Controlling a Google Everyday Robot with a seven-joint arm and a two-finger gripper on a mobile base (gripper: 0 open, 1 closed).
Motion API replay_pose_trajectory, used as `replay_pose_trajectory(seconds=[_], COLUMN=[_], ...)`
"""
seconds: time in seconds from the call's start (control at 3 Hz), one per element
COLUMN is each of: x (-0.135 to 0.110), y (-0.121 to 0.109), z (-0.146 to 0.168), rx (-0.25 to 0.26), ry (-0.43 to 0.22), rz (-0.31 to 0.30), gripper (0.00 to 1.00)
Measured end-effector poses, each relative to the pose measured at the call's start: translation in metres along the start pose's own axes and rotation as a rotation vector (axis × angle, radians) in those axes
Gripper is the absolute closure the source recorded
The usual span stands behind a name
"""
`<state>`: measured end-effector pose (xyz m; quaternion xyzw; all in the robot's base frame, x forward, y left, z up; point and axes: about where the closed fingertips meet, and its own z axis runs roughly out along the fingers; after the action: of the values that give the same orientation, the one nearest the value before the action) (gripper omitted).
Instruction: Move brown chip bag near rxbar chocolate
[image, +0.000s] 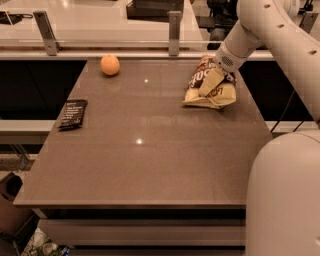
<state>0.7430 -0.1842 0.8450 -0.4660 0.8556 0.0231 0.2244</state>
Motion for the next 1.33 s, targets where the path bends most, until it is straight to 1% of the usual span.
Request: replay_pose_trajectory(seconds=[0.67,1.0,1.33], x=[0.000,-0.007,-0.015], y=[0.000,0.004,0.012], z=[-0.001,-0.060,-0.136], rx=[0.000,0.068,0.166], ry=[0.000,0.035,0.073], rz=[0.000,-0.034,-0.070], gripper=[1.00,1.00,1.00])
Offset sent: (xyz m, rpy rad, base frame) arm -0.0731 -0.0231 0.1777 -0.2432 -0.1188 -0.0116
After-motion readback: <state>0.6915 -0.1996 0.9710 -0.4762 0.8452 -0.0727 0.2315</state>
